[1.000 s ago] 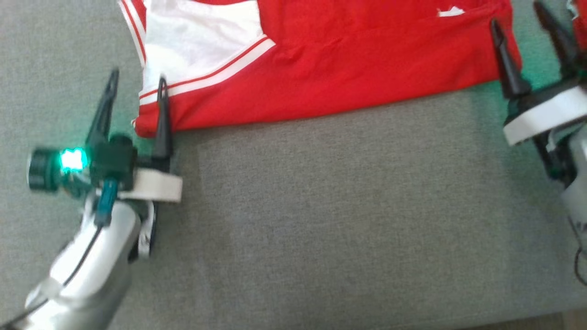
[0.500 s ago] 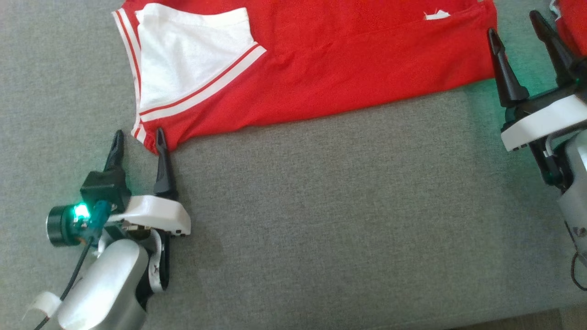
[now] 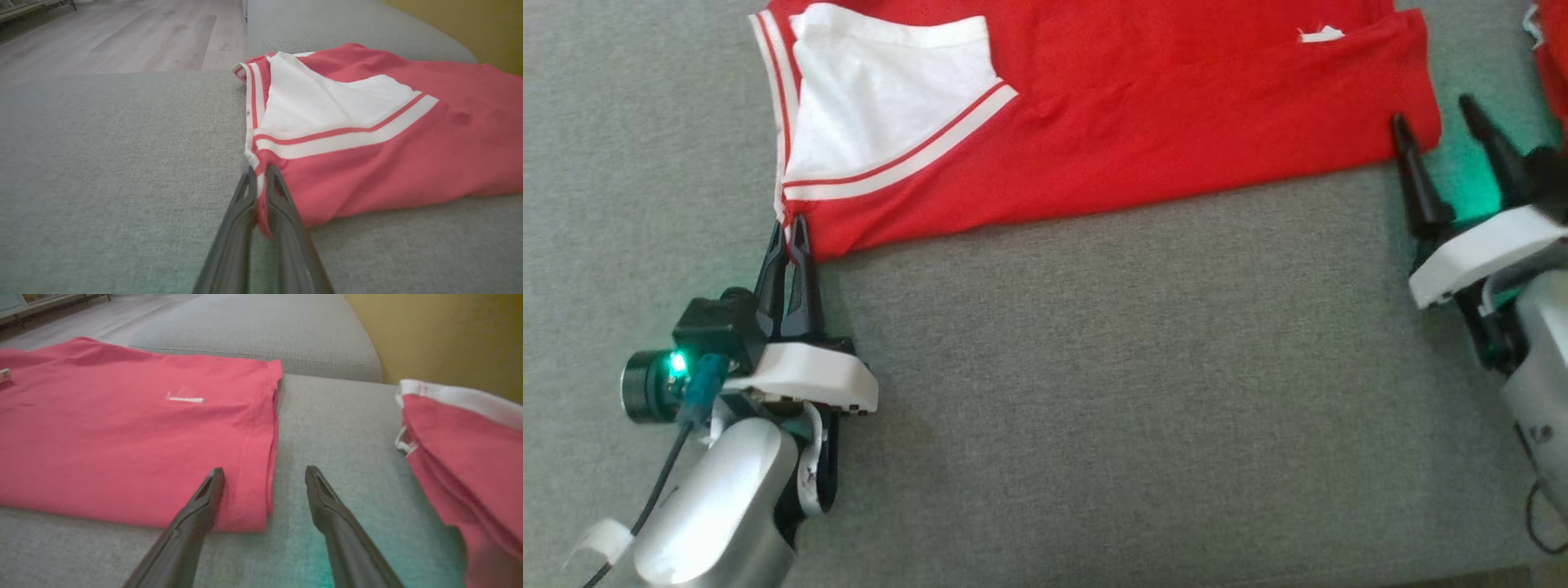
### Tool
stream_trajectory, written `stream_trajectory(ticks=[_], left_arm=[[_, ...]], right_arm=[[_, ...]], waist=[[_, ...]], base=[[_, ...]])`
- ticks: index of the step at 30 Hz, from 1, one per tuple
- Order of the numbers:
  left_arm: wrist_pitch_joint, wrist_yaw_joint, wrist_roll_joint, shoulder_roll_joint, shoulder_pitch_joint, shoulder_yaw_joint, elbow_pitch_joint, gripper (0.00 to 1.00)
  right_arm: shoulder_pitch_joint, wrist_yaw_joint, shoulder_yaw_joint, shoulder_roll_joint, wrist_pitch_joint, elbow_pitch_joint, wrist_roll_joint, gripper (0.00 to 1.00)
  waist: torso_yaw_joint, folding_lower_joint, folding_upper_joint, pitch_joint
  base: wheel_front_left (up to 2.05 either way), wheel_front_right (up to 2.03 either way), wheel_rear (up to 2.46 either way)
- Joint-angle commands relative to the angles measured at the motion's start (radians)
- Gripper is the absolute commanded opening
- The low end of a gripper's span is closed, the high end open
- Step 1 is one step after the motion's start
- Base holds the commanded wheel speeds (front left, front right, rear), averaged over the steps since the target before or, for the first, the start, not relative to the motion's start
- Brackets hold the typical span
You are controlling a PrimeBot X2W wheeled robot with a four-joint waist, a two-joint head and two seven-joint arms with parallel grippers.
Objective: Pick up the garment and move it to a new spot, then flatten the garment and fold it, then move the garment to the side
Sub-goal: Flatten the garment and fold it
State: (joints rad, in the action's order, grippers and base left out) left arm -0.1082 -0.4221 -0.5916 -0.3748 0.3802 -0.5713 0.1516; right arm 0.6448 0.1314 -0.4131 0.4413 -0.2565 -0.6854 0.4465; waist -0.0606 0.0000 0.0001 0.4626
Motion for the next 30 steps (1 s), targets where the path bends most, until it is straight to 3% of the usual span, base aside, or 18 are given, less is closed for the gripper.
stream_trajectory(ticks=[1, 5, 6, 7, 8, 9, 20, 30], left_arm=[[-0.011, -0.003, -0.001, -0.028, 0.003, 0.037, -0.034, 0.0], [-0.022, 0.001, 0.006, -0.033, 0.009, 0.035, -0.05, 0.0], [-0.026, 0.003, 0.008, -0.034, 0.012, 0.034, -0.054, 0.0], [-0.029, 0.003, 0.011, -0.034, 0.013, 0.032, -0.057, 0.0], [-0.031, 0.001, 0.014, -0.035, 0.014, 0.031, -0.059, 0.0], [-0.038, 0.002, 0.017, -0.035, 0.015, 0.031, -0.061, 0.0], [-0.111, 0.039, 0.012, -0.043, -0.04, 0.03, -0.072, 0.0], [-0.108, 0.019, -0.048, -0.058, -0.246, 0.016, -0.151, 0.0]], right_arm=[[-0.014, -0.001, -0.018, 0.0, -0.005, 0.008, 0.019, 1.0], [0.001, -0.001, -0.085, -0.014, -0.003, -0.071, 0.115, 1.0], [0.006, -0.001, -0.107, -0.015, 0.0, -0.08, 0.142, 0.87], [0.012, -0.001, -0.128, -0.011, 0.003, -0.086, 0.166, 0.47], [0.019, -0.001, -0.149, -0.004, 0.003, -0.089, 0.187, 0.13], [0.025, -0.001, -0.167, 0.005, 0.002, -0.091, 0.205, 0.0], [0.004, -0.001, -0.257, 0.121, -0.005, -0.027, 0.327, 0.0], [-0.194, -0.001, -0.295, 0.25, -0.005, 0.091, 0.401, 0.0]], waist=[[0.005, 0.0, -0.0001, -0.002], [0.018, 0.0, -0.0001, -0.001], [0.02, 0.0, -0.0001, 0.0], [0.021, 0.0, -0.0001, 0.001], [0.022, 0.0, -0.0001, 0.001], [0.023, 0.0, -0.0001, 0.001], [0.035, 0.0, -0.0001, -0.073], [0.04, 0.0, -0.0001, -0.175]], base=[[0.0, 0.0, 0.0], [0.0, 0.0, 0.0], [0.0, 0.0, 0.0], [0.0, 0.0, 0.0], [0.0, 0.0, 0.0], [0.0, 0.0, 0.0], [0.0, 0.0, 0.0], [0.0, 0.0, 0.0]])
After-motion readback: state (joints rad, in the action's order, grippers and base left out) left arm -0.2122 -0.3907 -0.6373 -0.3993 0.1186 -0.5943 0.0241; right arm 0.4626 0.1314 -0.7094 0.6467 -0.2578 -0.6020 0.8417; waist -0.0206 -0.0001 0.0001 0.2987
